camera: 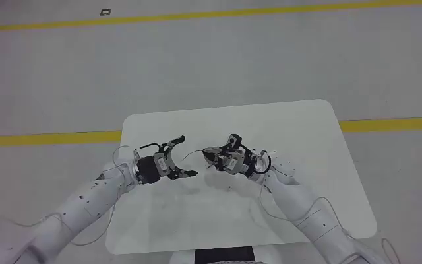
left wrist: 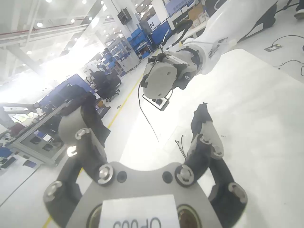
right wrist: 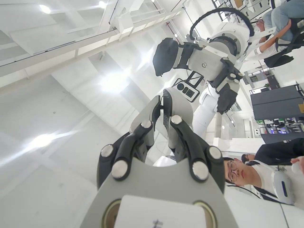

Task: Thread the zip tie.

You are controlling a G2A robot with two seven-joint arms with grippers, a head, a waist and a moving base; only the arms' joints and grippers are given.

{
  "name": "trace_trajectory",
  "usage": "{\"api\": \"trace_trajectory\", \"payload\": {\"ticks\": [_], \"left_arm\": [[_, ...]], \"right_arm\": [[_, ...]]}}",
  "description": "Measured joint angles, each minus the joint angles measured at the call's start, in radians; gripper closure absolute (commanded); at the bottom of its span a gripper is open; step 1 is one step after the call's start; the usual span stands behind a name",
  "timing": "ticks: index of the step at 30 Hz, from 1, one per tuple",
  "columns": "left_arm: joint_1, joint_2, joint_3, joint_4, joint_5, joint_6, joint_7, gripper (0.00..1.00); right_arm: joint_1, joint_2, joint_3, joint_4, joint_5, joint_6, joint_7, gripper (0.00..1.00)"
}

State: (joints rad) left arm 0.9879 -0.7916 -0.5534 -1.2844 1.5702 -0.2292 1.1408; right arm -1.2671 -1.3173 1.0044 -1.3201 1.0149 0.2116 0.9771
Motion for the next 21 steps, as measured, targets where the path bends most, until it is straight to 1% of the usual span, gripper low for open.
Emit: {"api": "trace_trajectory", "payload": {"ticks": [2, 4, 8, 14, 21], "left_arm": [[-0.002, 0.0, 0.003, 0.001, 0.0, 0.0, 0.003, 0.57], [-0.004, 0.0, 0.007, 0.001, 0.0, 0.002, 0.005, 0.62], [-0.009, -0.001, 0.015, 0.003, 0.0, 0.003, 0.009, 0.64], [-0.019, -0.002, 0.026, 0.008, 0.0, 0.004, 0.009, 0.66], [-0.024, -0.004, 0.034, 0.011, 0.0, 0.003, 0.011, 0.67]], "right_arm": [[-0.001, 0.001, 0.001, -0.001, 0.0, 0.008, 0.007, 1.0], [-0.001, 0.002, 0.0, -0.001, -0.004, 0.016, 0.012, 1.0], [0.0, 0.003, -0.004, 0.001, -0.02, 0.021, 0.012, 1.0], [0.004, 0.005, -0.009, 0.006, -0.05, 0.013, 0.0, 1.0], [0.005, 0.007, -0.006, 0.006, -0.087, -0.019, -0.026, 1.0]]}}
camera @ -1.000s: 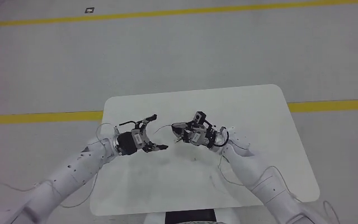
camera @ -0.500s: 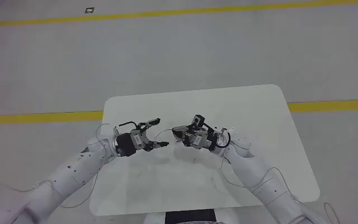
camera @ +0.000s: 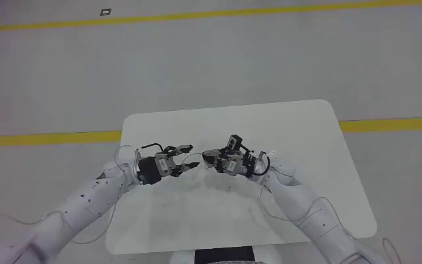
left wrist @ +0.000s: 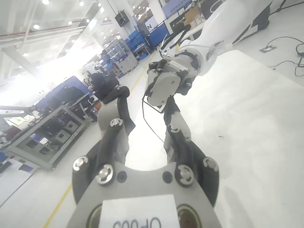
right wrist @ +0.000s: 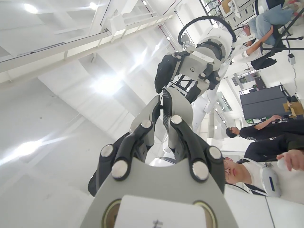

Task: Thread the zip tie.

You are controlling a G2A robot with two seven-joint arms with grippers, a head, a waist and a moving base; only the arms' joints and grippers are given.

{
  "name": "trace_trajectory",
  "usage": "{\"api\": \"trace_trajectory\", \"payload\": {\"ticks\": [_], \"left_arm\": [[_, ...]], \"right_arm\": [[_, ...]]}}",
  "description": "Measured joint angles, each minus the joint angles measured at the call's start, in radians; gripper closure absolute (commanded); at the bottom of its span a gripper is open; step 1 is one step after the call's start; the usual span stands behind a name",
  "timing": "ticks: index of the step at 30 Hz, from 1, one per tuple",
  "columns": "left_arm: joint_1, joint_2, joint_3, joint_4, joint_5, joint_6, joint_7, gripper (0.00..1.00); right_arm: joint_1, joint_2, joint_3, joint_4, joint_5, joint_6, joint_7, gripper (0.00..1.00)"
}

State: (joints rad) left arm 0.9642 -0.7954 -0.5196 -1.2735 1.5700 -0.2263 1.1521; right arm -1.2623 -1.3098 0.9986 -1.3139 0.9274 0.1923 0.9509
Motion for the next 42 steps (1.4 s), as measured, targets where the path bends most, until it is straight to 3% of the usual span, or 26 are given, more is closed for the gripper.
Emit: {"api": "trace_trajectory", "payload": {"ticks": [9, 26, 29, 42], "left_arm": [[-0.002, -0.004, -0.001, 0.004, 0.0, -0.003, 0.001, 0.67], [-0.003, -0.008, -0.002, 0.012, 0.0, 0.001, 0.009, 0.75], [-0.005, -0.008, 0.002, 0.011, 0.0, 0.0, 0.006, 0.81], [-0.025, -0.008, 0.034, 0.012, 0.0, 0.001, -0.001, 0.84]], "right_arm": [[-0.022, -0.005, 0.025, -0.004, 0.071, -0.058, -0.047, 1.0], [-0.006, -0.002, -0.009, 0.005, -0.013, -0.019, -0.008, 1.0], [-0.006, -0.002, -0.01, 0.004, -0.017, -0.017, -0.007, 1.0], [-0.001, -0.003, -0.021, 0.003, -0.021, -0.014, -0.007, 1.0]]}}
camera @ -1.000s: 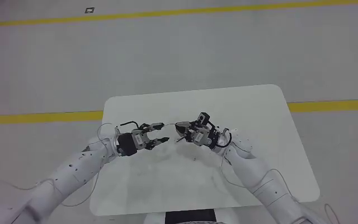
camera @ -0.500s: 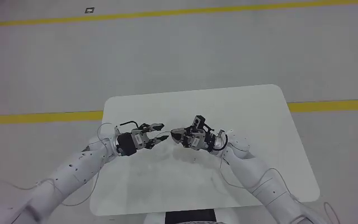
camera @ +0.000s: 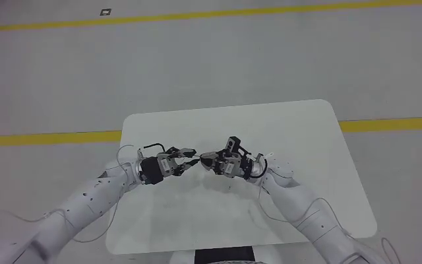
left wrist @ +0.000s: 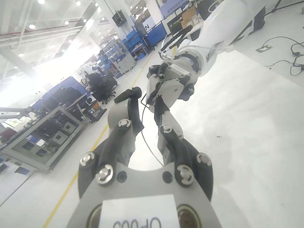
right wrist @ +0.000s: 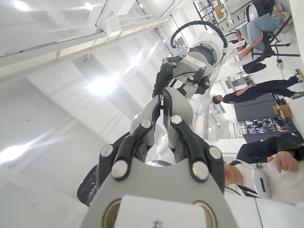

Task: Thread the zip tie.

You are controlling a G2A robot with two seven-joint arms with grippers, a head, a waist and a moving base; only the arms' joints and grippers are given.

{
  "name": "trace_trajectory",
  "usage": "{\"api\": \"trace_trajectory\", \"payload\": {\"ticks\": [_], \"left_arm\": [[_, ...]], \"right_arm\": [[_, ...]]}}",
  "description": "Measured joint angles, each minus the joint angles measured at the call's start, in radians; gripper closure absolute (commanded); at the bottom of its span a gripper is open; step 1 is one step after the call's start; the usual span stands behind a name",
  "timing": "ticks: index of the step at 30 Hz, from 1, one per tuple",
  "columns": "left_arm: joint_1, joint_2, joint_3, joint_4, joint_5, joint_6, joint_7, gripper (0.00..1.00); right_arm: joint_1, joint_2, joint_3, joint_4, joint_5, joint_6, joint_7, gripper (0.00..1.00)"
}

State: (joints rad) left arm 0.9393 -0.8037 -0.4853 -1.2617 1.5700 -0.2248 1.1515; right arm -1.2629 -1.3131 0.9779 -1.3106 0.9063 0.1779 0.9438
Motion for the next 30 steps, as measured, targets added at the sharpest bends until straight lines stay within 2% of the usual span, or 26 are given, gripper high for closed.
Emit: {"api": "trace_trajectory", "payload": {"ticks": [3, 7, 14, 15, 16, 27, 28, 29, 30], "left_arm": [[-0.004, 0.0, 0.005, 0.001, 0.0, 0.0, 0.0, 0.85], [-0.007, 0.0, 0.011, 0.004, 0.0, 0.002, 0.0, 1.0], [-0.014, -0.001, 0.023, 0.01, 0.0, 0.001, 0.001, 1.0], [-0.015, -0.001, 0.024, 0.013, 0.0, 0.001, 0.003, 1.0], [-0.015, -0.001, 0.024, 0.015, 0.0, 0.001, 0.005, 1.0], [-0.008, 0.01, 0.0, 0.031, 0.0, 0.006, 0.029, 1.0], [-0.006, 0.011, -0.002, 0.031, 0.0, 0.006, 0.029, 1.0], [-0.005, 0.012, -0.003, 0.03, 0.0, 0.006, 0.028, 1.0], [-0.003, 0.013, -0.004, 0.028, 0.0, 0.006, 0.026, 1.0]], "right_arm": [[0.002, 0.0, -0.003, 0.001, -0.002, 0.001, -0.001, 1.0], [0.004, -0.001, -0.005, 0.003, -0.004, 0.003, -0.008, 1.0], [0.005, -0.001, -0.006, 0.004, 0.0, 0.003, -0.013, 1.0], [0.005, -0.002, -0.006, 0.005, 0.001, 0.002, -0.014, 0.63], [0.004, -0.002, -0.006, 0.005, 0.003, 0.002, -0.016, 0.0], [-0.011, 0.004, 0.027, -0.009, 0.01, -0.023, -0.036, 0.0], [-0.013, 0.005, 0.029, -0.011, 0.008, -0.026, -0.036, 0.17], [-0.015, 0.006, 0.031, -0.014, 0.006, -0.028, -0.036, 0.49], [-0.016, 0.006, 0.033, -0.017, 0.003, -0.03, -0.036, 0.59]]}}
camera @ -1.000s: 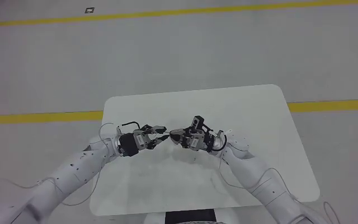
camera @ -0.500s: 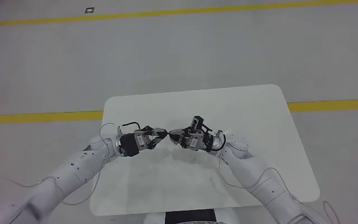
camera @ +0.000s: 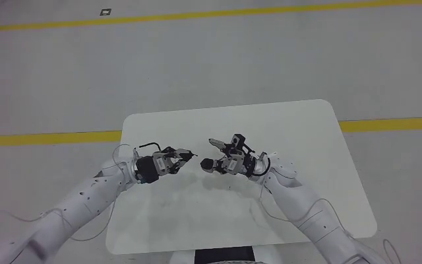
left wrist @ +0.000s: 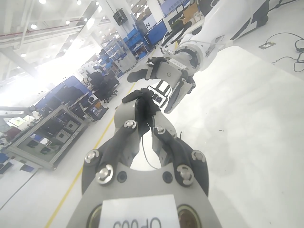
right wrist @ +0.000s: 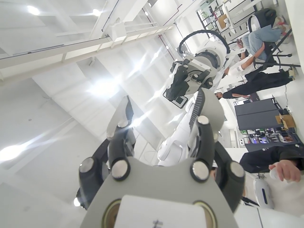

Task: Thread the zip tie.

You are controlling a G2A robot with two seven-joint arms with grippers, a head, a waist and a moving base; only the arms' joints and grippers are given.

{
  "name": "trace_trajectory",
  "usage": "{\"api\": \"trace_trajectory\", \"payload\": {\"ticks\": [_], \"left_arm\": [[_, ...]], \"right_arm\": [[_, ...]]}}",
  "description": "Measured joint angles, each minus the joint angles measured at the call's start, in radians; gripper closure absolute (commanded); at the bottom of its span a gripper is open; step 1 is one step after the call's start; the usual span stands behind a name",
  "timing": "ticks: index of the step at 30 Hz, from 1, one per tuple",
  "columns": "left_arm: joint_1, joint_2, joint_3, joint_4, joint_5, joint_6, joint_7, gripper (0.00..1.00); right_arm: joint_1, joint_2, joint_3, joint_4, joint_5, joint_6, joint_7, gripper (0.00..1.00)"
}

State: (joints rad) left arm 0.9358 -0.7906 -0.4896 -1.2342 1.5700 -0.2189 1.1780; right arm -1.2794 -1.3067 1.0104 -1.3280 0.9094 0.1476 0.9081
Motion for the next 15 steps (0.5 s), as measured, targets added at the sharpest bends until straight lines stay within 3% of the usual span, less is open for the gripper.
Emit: {"api": "trace_trajectory", "payload": {"ticks": [3, 9, 10, 11, 15], "left_arm": [[0.002, 0.001, 0.001, -0.007, 0.0, -0.001, -0.005, 1.0], [-0.001, 0.007, 0.0, 0.002, 0.0, 0.033, -0.044, 1.0], [0.0, 0.009, -0.003, 0.006, 0.0, 0.046, -0.051, 1.0], [0.002, 0.012, -0.008, 0.009, 0.0, 0.058, -0.053, 1.0], [0.013, 0.02, -0.024, 0.01, -0.007, 0.075, -0.022, 1.0]], "right_arm": [[-0.003, 0.001, -0.001, -0.009, -0.009, -0.003, -0.001, 0.72], [-0.002, 0.003, 0.003, -0.008, -0.042, -0.013, -0.033, 0.71], [-0.002, 0.004, 0.007, -0.006, -0.051, -0.017, -0.041, 0.66], [-0.002, 0.006, 0.01, -0.006, -0.062, -0.022, -0.049, 0.0], [-0.002, 0.012, 0.026, -0.01, -0.128, -0.058, -0.094, 0.0]]}}
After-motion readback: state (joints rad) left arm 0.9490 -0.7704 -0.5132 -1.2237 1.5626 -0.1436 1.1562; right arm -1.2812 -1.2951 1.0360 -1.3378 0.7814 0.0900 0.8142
